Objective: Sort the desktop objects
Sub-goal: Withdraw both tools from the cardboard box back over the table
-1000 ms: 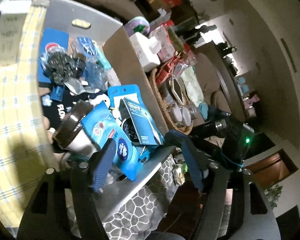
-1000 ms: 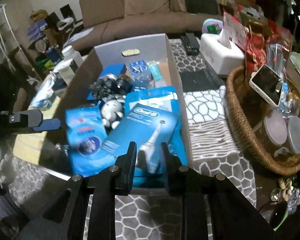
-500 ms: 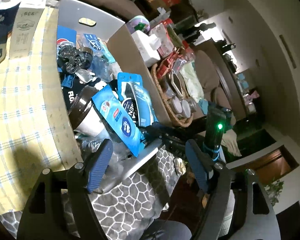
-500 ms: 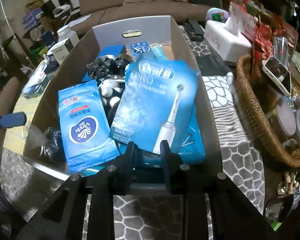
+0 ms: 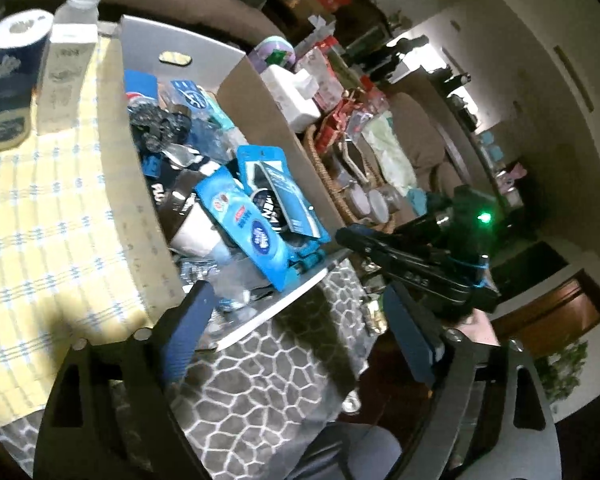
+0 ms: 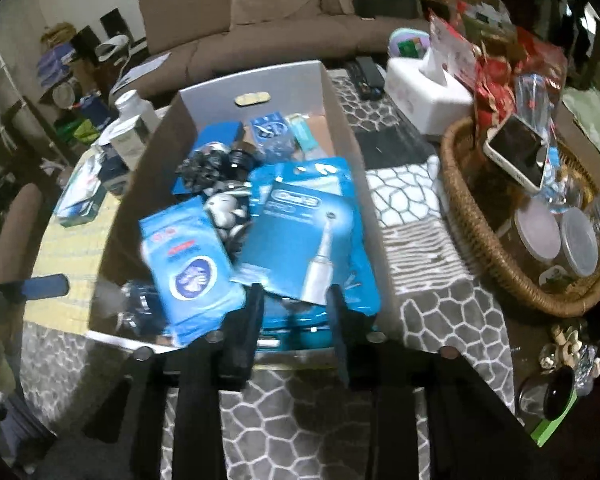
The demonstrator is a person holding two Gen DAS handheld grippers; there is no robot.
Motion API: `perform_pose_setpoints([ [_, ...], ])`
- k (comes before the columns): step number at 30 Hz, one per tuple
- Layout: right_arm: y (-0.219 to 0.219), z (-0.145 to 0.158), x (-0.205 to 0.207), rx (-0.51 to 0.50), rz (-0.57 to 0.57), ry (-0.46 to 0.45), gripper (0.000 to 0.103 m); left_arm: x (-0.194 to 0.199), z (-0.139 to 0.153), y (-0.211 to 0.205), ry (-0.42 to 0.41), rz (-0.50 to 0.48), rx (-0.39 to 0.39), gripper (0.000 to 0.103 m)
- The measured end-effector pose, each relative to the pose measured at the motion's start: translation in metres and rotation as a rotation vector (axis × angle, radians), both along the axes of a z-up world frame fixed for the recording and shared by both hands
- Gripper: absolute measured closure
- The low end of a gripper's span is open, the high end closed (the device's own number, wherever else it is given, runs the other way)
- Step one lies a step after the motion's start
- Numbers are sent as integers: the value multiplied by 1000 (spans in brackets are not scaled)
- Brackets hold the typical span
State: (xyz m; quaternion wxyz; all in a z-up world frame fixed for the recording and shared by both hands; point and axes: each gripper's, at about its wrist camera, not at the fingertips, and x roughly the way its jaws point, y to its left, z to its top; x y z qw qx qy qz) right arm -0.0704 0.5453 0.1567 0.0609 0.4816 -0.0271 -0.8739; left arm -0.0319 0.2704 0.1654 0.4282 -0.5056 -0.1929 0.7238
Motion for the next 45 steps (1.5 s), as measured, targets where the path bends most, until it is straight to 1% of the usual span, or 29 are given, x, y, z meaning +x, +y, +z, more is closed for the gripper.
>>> perform_pose_setpoints([
  [1,-6,2,2,5,8,3,58,2,2,-4,11,5,-12,14],
  [3,-15,4,5,8,18,8,56,5,4,-10,21,13,-25,11],
  [4,-22,6,6,5,25,11,52,6,4,-13,26,18,-34,9],
  [5,-26,7,7,3,29,12,46,7,5,-17,33,25,-45,7],
  [6,-30,7,7,3,32,12,41,9,6,-20,42,34,-59,3],
  [7,-35,8,9,3,35,16,32,10,7,-24,51,42,-73,1],
  [8,-40,10,10,1,39,19,24,11,6,-31,61,51,-88,0],
  [11,-54,13,14,4,47,29,16,12,9,-44,85,72,-131,0],
  [13,-63,15,17,4,54,33,10,16,12,-54,118,88,-169,0],
  [17,-86,18,23,12,77,42,3,21,18,-74,170,118,-225,0],
  [20,-105,21,27,18,99,51,0,26,22,-89,205,141,-265,0],
  [23,-126,23,29,24,124,63,0,29,23,-106,225,162,-292,0],
  [27,-155,23,29,35,160,78,0,28,23,-129,258,199,-358,0],
  [30,-178,22,26,38,187,87,0,27,21,-145,275,216,-383,0],
  [35,-215,17,17,29,220,98,0,20,15,-173,286,248,-411,0],
  [39,-244,12,10,18,238,120,0,8,3,-197,288,279,-455,0],
  [42,-268,2,4,10,261,127,0,-1,-9,-215,276,294,-473,0],
  [45,-291,-11,-4,14,288,126,0,-9,-22,-236,258,307,-473,0],
])
